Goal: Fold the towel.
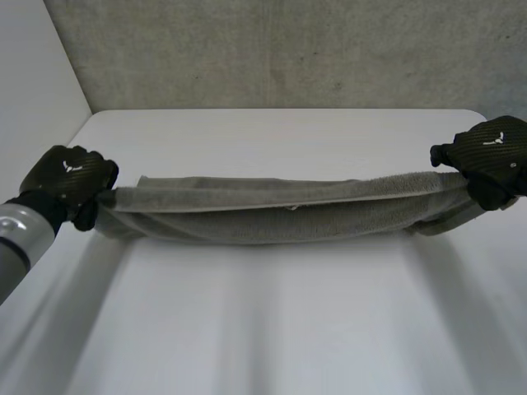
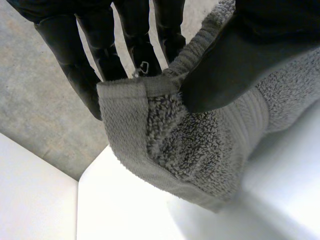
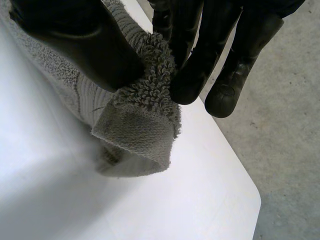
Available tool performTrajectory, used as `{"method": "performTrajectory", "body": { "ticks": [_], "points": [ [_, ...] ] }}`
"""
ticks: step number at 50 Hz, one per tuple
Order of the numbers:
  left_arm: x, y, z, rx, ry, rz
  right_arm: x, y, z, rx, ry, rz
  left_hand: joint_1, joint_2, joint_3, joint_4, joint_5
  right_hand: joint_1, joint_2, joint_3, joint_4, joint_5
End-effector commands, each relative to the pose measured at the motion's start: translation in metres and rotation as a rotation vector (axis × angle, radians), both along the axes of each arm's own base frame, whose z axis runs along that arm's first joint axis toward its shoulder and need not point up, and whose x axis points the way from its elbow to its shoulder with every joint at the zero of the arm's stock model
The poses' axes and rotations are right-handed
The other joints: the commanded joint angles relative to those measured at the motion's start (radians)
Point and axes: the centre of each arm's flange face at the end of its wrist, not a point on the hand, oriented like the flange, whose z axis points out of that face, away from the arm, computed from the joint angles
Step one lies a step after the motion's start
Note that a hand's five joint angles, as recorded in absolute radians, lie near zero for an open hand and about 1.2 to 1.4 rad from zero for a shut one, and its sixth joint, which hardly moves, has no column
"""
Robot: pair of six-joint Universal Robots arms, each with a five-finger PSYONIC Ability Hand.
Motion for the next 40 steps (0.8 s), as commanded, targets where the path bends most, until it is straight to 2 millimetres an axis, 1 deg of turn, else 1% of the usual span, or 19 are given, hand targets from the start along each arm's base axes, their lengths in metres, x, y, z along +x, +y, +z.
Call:
{"method": "performTrajectory", "body": {
  "ticks": [1,3,5,8,10,11,13,14,15,19,24,26,27,28,31,32,34,37,40],
  "points": [
    [-0.021,-0.050,-0.004,-0.016,0.006,-0.032,0.015,-0.045,-0.007,-0.018,0.017,-0.028,-0.030,-0.076,-0.147,-0.122,-0.263,0.999,0.100,0.060,0.055,0.053],
    [-0.029,-0.064,-0.001,-0.038,0.005,-0.031,0.021,-0.057,-0.002,-0.064,0.026,-0.051,-0.030,-0.076,-0.147,-0.122,-0.263,0.999,0.100,0.060,0.055,0.053],
    [-0.047,-0.086,0.018,-0.126,0.016,-0.003,0.035,-0.084,0.019,-0.240,0.004,-0.100,-0.030,-0.076,-0.147,-0.122,-0.263,0.999,0.100,0.060,0.055,0.053],
    [-0.051,-0.095,0.033,-0.177,0.039,0.023,0.041,-0.094,0.036,-0.360,-0.028,-0.121,-0.030,-0.076,-0.147,-0.122,-0.263,0.999,0.100,0.060,0.055,0.053],
    [-0.054,-0.104,0.069,-0.281,0.144,0.050,0.048,-0.104,0.062,-0.567,-0.095,-0.141,-0.030,-0.076,-0.147,-0.122,-0.263,0.999,0.100,0.060,0.055,0.053],
    [-0.054,-0.104,0.069,-0.281,0.144,0.050,0.048,-0.105,0.062,-0.568,-0.095,-0.141,-0.030,-0.076,-0.147,-0.122,-0.263,0.999,0.100,0.060,0.055,0.053],
    [-0.052,-0.103,0.101,-0.359,0.276,0.043,0.048,-0.104,0.078,-0.678,-0.131,-0.151,-0.030,-0.076,-0.147,-0.122,-0.263,0.999,0.100,0.060,0.055,0.053],
    [-0.052,-0.103,0.101,-0.359,0.276,0.043,0.048,-0.104,0.078,-0.679,-0.131,-0.151,-0.030,-0.076,-0.147,-0.122,-0.263,0.999,0.100,0.060,0.055,0.053],
    [-0.050,-0.098,0.117,-0.389,0.330,0.034,0.048,-0.098,0.082,-0.681,-0.134,-0.143,-0.030,-0.076,-0.147,-0.122,-0.263,0.999,0.100,0.060,0.055,0.053],
    [-0.047,-0.088,0.131,-0.397,0.381,0.019,0.045,-0.087,0.085,-0.666,-0.127,-0.133,-0.030,-0.076,-0.147,-0.122,-0.263,0.999,0.100,0.060,0.055,0.053],
    [-0.046,-0.078,0.095,-0.277,0.349,0.012,0.044,-0.074,0.052,-0.484,-0.068,-0.073,-0.030,-0.076,-0.147,-0.122,-0.263,0.999,0.100,0.060,0.055,0.053],
    [-0.047,-0.068,0.061,-0.167,0.318,-0.006,0.044,-0.061,0.024,-0.310,-0.030,-0.019,-0.030,-0.076,-0.147,-0.122,-0.263,0.999,0.100,0.060,0.055,0.053],
    [-0.047,-0.068,0.061,-0.166,0.318,-0.006,0.044,-0.061,0.024,-0.309,-0.030,-0.019,-0.030,-0.076,-0.147,-0.122,-0.263,0.999,0.100,0.060,0.055,0.053],
    [-0.047,-0.060,0.044,-0.113,0.296,-0.016,0.044,-0.054,0.010,-0.229,-0.011,-0.004,-0.030,-0.076,-0.147,-0.122,-0.263,0.999,0.100,0.060,0.055,0.053],
    [-0.038,-0.046,0.013,-0.026,0.235,-0.009,0.041,-0.038,-0.019,-0.087,0.032,0.019,-0.030,-0.076,-0.147,-0.122,-0.263,0.999,0.100,0.060,0.055,0.053],
    [-0.037,-0.046,0.013,-0.026,0.235,-0.009,0.041,-0.038,-0.019,-0.086,0.033,0.019,-0.030,-0.076,-0.147,-0.122,-0.263,0.999,0.100,0.060,0.055,0.053],
    [-0.024,-0.031,-0.014,0.043,0.155,0.001,0.034,-0.027,-0.044,0.000,0.078,0.022,-0.030,-0.076,-0.147,-0.122,-0.263,0.999,0.100,0.060,0.055,0.053],
    [-0.016,-0.012,-0.032,0.094,0.084,-0.020,0.020,-0.015,-0.056,0.055,0.120,0.005,-0.030,-0.076,-0.147,-0.122,-0.263,0.999,0.100,0.060,0.055,0.053],
    [-0.010,0.004,-0.038,0.112,0.053,-0.035,0.010,0.000,-0.050,0.042,0.138,-0.006,-0.030,-0.076,-0.147,-0.122,-0.263,0.999,0.100,0.060,0.055,0.053]
  ]
}}
